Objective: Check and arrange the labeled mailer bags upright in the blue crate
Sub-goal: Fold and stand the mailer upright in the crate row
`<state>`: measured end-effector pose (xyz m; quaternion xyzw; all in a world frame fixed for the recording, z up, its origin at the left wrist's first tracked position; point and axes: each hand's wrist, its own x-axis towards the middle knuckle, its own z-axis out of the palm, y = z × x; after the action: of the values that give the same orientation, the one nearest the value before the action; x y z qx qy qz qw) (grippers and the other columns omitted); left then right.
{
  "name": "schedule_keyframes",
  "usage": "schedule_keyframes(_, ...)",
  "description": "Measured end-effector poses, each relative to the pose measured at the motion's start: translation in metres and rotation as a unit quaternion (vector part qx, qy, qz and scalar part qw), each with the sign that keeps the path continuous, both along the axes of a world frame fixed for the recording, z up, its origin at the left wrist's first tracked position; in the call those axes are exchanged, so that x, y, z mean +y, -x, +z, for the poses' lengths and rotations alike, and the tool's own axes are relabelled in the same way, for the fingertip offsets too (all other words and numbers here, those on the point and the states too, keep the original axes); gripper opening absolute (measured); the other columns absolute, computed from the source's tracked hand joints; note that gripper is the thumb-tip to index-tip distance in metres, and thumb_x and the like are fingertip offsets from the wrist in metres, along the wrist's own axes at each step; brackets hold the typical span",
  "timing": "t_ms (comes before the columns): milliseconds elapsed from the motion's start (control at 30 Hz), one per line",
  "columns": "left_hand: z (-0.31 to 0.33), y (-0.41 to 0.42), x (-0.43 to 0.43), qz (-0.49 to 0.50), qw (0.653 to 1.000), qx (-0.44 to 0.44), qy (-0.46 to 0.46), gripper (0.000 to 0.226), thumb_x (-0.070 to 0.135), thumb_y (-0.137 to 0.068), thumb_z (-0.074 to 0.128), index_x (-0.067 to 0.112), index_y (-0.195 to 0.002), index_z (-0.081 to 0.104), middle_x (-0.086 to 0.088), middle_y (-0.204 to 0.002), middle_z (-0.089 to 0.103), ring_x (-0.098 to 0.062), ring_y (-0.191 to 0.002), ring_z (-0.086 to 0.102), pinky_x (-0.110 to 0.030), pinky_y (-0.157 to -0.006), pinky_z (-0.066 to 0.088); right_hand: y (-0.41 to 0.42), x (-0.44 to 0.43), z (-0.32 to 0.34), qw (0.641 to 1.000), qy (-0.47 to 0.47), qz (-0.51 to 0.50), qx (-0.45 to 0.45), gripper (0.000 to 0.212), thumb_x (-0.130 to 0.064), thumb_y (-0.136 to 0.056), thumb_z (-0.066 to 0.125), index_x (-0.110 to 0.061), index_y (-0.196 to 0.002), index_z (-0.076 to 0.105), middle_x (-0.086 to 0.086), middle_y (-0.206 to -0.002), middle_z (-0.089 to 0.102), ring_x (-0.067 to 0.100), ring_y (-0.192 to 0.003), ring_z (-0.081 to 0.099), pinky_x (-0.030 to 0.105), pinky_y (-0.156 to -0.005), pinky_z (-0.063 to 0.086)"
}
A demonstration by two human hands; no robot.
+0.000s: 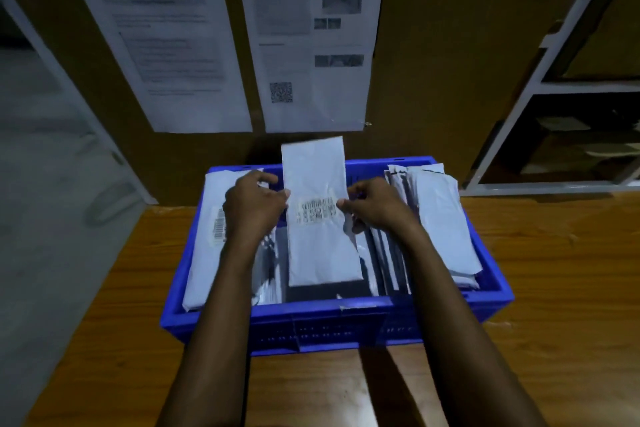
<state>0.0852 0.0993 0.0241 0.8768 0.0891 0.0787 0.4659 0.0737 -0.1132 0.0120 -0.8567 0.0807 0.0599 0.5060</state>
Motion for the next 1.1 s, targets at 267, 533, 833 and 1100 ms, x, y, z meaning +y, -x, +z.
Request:
schedule_keyframes(267,-0.022,0.002,-0.003,-0.058,0.992,0.055,0.099,0.013,0.020,-0.088,0.077,0.017,-0.100,0.072,-0.008,-0.083,0.075,-0.023,-0.071,0.075,-0.046,-0.072,0.064,-0.047,0.041,-0.039,0.974,0.093,0.072,0.196,0.008,0.001,-0.094,0.060,0.006,-0.095,0.066,0.026,-0.086,0.073,0.036,-0.072,0.076,0.048,-0.073,0.065)
schedule_keyframes(533,-0.033,-0.003,-0.008,-0.075,0.984,0.092,0.136,0.017,0.015,-0.089,0.074,0.011,-0.105,0.070,-0.008,-0.101,0.073,-0.026,-0.076,0.074,-0.042,-0.072,0.065,-0.046,0.058,-0.077,0.943,0.113,0.132,0.285,0.005,-0.005,-0.098,0.062,-0.006,-0.093,0.060,0.010,-0.087,0.065,0.021,-0.073,0.066,0.028,-0.057,0.059)
schedule_keyframes(833,-0.046,-0.014,-0.019,-0.098,0.979,0.130,0.122,0.013,0.018,-0.090,0.074,0.013,-0.101,0.070,-0.006,-0.100,0.072,-0.025,-0.083,0.074,-0.039,-0.069,0.064,-0.050,0.056,-0.095,0.908,0.316,0.167,0.218,0.046,-0.035,-0.087,0.080,-0.005,-0.112,0.056,0.016,-0.120,0.065,0.030,-0.106,0.066,0.032,-0.074,0.049)
schedule_keyframes(1100,-0.061,-0.016,-0.023,-0.095,0.973,0.175,0.113,0.010,0.021,-0.087,0.076,0.016,-0.093,0.071,-0.005,-0.096,0.073,-0.025,-0.081,0.074,-0.045,-0.069,0.065,-0.046,0.053,-0.105,0.905,0.367,0.157,0.150,0.057,-0.038,-0.090,0.075,-0.004,-0.130,0.053,0.015,-0.133,0.058,0.035,-0.121,0.058,0.039,-0.089,0.050)
